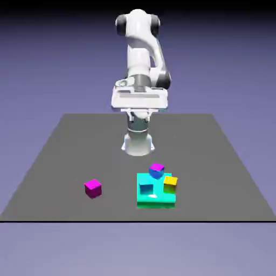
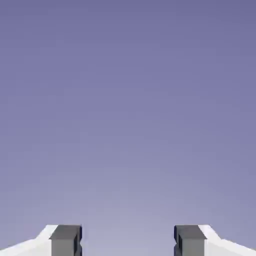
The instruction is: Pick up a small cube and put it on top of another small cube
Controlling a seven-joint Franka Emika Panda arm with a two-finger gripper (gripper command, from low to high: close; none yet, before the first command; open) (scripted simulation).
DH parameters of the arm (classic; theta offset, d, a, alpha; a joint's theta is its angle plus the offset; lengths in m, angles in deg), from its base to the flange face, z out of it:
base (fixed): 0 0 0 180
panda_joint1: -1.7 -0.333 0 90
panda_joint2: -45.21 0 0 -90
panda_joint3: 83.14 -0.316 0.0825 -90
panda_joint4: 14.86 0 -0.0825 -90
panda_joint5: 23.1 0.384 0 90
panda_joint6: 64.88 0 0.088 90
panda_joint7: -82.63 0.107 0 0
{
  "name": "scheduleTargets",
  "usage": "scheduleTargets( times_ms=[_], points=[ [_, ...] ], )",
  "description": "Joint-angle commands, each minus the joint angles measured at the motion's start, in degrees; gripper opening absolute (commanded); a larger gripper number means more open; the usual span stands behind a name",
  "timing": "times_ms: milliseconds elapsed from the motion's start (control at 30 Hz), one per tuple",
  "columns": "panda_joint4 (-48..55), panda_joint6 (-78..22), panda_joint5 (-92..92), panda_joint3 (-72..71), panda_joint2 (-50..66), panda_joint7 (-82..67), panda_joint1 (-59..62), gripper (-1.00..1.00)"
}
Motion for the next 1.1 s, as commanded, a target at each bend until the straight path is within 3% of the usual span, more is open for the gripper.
scheduleTargets(
  times_ms=[0, 867, 1033, 1067],
  points=[
    [1.11, -1.79, -0.88, 1.00, 2.08, -1.13, -0.55, 0.00],
    [29.65, -48.08, -23.74, 26.80, 55.77, -30.21, -14.73, 0.00],
    [27.77, -38.59, -24.50, 26.61, 63.01, -29.05, -11.70, 0.00],
    [27.77, -38.59, -24.50, 26.61, 63.01, -29.05, -11.70, -1.00]
  ],
)
